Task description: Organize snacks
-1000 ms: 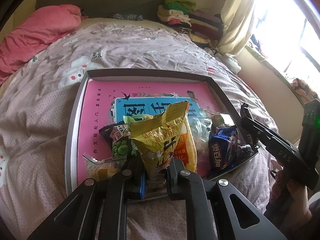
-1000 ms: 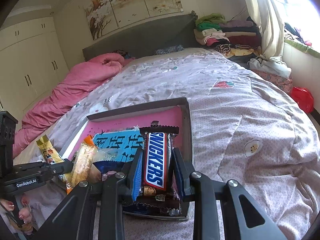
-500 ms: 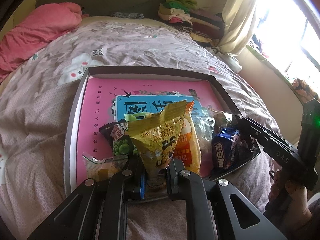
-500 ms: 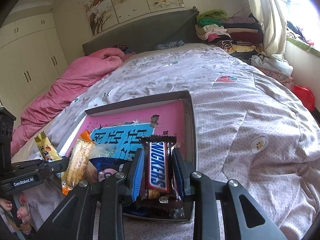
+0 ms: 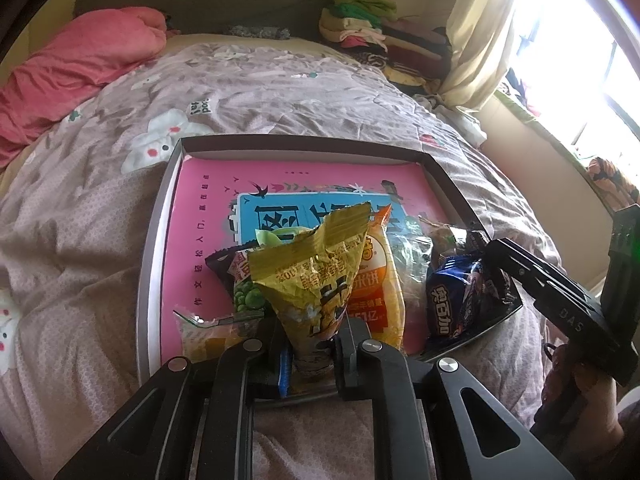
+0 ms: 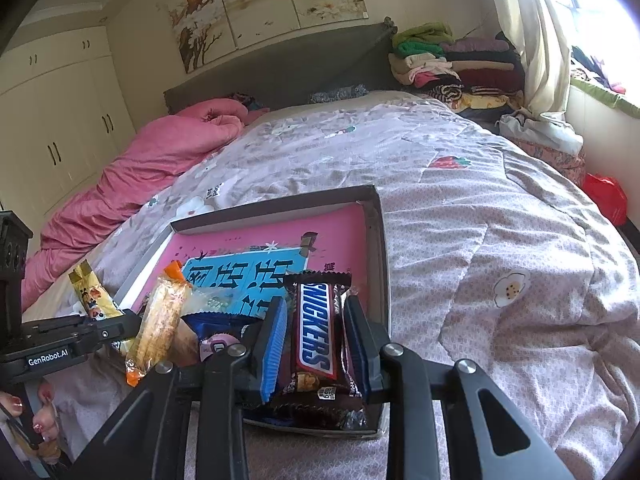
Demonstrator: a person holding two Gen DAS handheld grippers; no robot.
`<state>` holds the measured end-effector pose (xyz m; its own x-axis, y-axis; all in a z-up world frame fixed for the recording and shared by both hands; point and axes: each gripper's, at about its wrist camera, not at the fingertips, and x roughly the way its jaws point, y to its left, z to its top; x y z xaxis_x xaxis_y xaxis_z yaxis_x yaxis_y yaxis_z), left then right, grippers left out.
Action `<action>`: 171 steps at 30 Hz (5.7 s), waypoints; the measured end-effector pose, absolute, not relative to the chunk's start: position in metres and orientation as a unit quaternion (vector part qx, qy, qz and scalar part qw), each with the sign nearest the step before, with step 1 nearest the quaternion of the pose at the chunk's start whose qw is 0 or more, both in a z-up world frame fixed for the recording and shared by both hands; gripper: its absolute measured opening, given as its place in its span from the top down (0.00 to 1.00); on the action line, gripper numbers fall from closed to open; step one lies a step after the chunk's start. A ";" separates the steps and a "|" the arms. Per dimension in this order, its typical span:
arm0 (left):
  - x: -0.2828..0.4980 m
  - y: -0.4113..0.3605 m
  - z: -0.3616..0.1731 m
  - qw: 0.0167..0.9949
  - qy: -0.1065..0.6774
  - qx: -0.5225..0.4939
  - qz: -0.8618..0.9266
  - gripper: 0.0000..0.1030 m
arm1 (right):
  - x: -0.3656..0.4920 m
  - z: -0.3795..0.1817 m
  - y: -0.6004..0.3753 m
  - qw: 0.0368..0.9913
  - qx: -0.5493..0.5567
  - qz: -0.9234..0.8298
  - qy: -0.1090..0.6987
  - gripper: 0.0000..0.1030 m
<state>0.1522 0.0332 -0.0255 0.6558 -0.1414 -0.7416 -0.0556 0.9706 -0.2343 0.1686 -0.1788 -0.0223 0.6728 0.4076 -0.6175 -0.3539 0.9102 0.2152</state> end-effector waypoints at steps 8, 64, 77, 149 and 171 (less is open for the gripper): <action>0.150 0.034 -0.022 0.903 0.412 -0.120 -0.020 0.76 | 0.163 -0.017 -0.181 0.918 0.033 0.206 0.337 0.66; 0.026 0.011 0.014 0.902 0.417 -0.110 0.036 0.24 | 0.038 0.018 -0.162 0.920 0.016 0.148 0.363 0.12; 0.006 0.013 0.011 0.898 0.423 -0.112 0.046 0.24 | 0.019 0.015 -0.147 0.917 -0.033 0.148 0.368 0.12; 0.002 0.012 0.019 0.899 0.425 -0.098 0.041 0.24 | 0.019 0.012 -0.154 0.918 -0.027 0.150 0.366 0.05; 0.005 0.016 0.016 0.896 0.428 -0.097 0.065 0.24 | 0.019 0.012 -0.156 0.918 -0.026 0.148 0.368 0.05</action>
